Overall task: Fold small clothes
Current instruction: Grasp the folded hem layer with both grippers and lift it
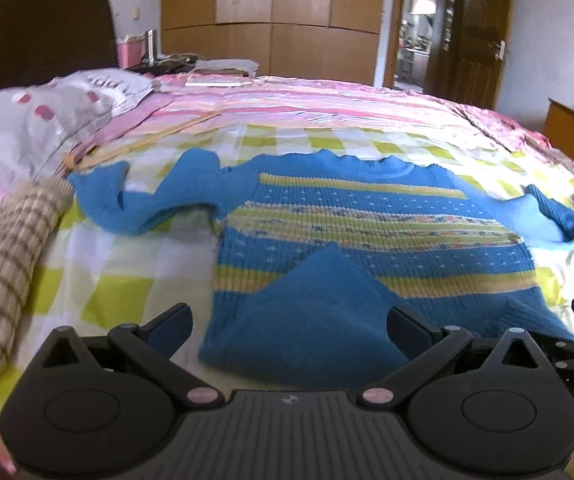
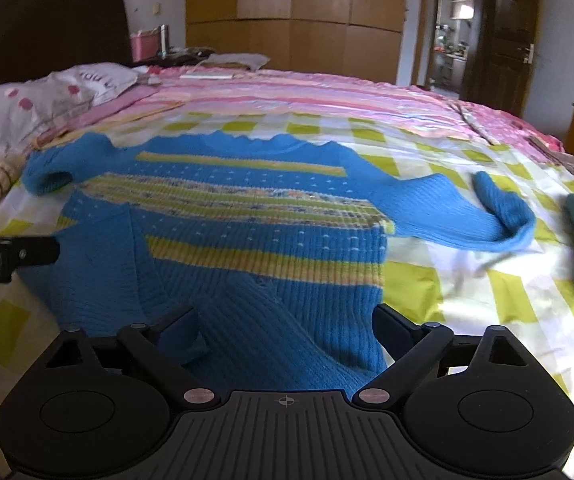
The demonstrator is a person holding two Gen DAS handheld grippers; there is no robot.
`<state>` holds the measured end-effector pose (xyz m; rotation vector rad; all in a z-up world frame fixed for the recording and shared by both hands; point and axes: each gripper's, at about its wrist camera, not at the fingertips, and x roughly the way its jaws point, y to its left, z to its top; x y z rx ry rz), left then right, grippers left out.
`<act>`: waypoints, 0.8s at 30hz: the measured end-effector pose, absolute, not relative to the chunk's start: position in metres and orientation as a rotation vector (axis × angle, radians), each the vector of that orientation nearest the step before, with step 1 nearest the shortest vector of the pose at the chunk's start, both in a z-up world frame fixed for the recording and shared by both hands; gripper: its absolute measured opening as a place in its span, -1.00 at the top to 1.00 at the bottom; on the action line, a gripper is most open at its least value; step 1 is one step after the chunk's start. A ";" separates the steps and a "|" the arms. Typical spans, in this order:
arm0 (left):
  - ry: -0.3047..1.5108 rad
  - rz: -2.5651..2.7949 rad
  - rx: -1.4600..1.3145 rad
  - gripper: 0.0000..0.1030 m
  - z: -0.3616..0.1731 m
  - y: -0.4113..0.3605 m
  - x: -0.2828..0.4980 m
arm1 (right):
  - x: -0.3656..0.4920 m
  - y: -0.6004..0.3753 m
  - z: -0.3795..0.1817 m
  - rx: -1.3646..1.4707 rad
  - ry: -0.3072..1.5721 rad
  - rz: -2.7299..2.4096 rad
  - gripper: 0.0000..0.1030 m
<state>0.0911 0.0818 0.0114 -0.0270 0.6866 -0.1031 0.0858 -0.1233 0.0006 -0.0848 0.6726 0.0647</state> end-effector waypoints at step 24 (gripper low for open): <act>0.870 -0.309 0.058 0.34 -0.010 0.081 0.167 | 0.111 -0.135 -0.003 -0.060 0.808 0.324 0.57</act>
